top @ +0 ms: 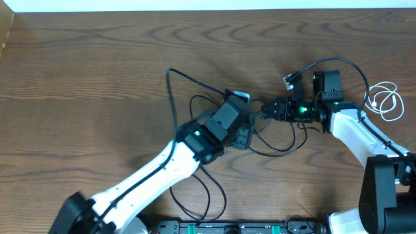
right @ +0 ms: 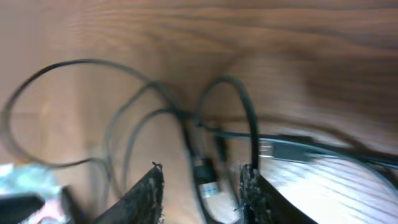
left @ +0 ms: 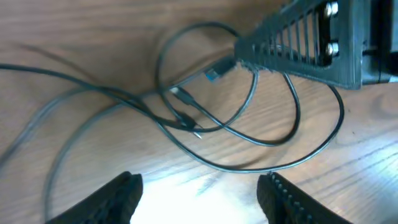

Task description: Untangle cables

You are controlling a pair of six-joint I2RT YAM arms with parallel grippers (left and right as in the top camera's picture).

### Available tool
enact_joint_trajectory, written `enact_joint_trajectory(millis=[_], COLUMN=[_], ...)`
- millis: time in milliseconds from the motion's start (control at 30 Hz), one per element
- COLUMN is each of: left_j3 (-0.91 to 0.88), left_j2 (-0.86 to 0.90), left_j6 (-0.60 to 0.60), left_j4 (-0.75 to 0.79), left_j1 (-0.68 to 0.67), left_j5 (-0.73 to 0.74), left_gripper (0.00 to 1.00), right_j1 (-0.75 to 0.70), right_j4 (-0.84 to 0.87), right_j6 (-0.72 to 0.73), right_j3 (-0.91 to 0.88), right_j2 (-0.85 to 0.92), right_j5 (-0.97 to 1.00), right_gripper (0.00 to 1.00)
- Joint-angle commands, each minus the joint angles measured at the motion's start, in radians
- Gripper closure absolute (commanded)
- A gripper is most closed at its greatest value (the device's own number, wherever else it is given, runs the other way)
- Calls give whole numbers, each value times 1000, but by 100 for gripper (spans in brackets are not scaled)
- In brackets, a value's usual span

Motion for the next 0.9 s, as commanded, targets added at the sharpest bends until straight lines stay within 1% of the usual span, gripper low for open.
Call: enact_joint_trajectory(millis=[0,67,200,233,267,300,400,567,767,800,833,867], left_j3=[3,3,3,3,3,3,3,3,3,3,3,3], left_j2=[89,138,238,258,296,315,352,390,440,445,444,436], left_j6=[3,3,3,3,3,3,3,3,3,3,3,3], left_j4=[58,110,231,261,322,355,410,422,425,425,425,425], left_j1=[-2,-10,-45,-54,-70,-76,-84,-84,-84,-83,-83,-83], left_j5=[83,106,133,132,131,127,59,-116,-125,-132,-144,-154], left_gripper=[33,33,32,31,28,28,27,27,27,56,80,92], right_j1=[-2,-2,-4,-5,-5,-5,-6,-6,-6,-6,-6,-6], right_j4=[-20,-24,-22,-23,-26,-29,-40,-40,-40,-40,-40,-40], right_j6=[51,55,54,54,55,61,95,99,110,110,110,110], right_j3=[-2,-2,-2,-2,-2,-2,-2,-2,-2,-2,-2,-2], right_j2=[5,5,5,5,5,5,5,5,5,5,5,5], right_j5=[217,262,285,290,311,332,397,406,406,406,406,405], right_gripper=[55,49,44,41,28,22,19,17,16,16,16,13])
